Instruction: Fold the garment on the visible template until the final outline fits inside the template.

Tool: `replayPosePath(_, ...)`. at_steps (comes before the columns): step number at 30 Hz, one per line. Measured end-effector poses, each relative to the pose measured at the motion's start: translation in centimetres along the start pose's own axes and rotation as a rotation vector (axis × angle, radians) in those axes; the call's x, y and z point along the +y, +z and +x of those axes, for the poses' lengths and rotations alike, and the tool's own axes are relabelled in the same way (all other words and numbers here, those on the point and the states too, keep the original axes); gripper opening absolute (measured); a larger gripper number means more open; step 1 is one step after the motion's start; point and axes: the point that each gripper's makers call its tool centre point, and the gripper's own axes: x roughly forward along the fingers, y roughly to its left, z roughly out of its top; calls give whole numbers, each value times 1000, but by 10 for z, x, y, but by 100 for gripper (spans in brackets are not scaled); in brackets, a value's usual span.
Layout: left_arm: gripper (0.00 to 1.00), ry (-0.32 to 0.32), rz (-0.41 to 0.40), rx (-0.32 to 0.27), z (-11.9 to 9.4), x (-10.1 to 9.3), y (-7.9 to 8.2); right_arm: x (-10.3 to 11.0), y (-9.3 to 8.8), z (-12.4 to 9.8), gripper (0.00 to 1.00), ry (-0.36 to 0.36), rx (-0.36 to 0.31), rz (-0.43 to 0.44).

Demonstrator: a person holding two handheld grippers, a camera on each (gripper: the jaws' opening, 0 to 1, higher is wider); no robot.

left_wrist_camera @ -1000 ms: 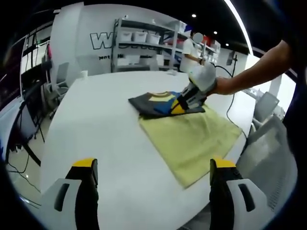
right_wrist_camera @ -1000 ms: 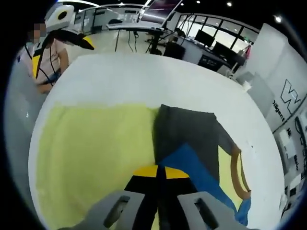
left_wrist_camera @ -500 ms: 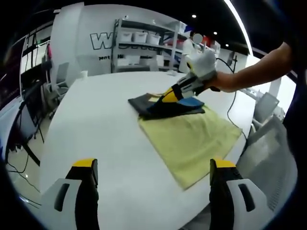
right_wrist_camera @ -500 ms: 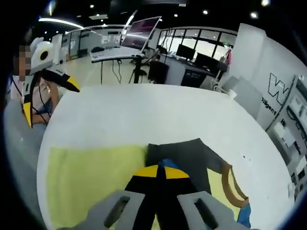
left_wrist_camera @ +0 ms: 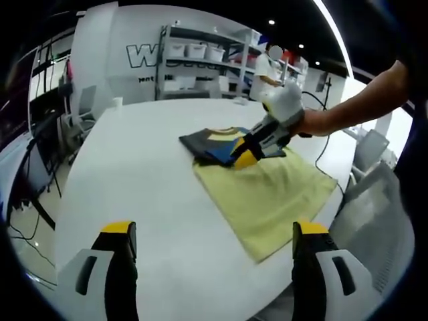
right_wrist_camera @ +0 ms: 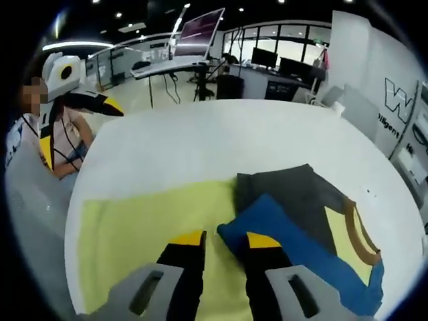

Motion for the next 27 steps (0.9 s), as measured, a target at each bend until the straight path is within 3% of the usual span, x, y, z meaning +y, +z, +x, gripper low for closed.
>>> replayPosePath(6,95,-7,5,-1,2,-3,2,-1,0,-10,26,1,-17,-7)
replayPosePath(12,95,-14,5,3,5,-3,1,-14,-4,-23,22,-35,-42,30)
replayPosePath(19,95,-21,8,-1,7,-7,4,-24,-7,-15,13,-79,-35,76)
replayPosePath(22,95,-20,10,2,6,-7,3,-26,-3,-13,13,-92,-56,120)
replayPosePath(27,95,-10,-1,6,2,-3,-2,-24,-9,-3,14,-84,-17,120)
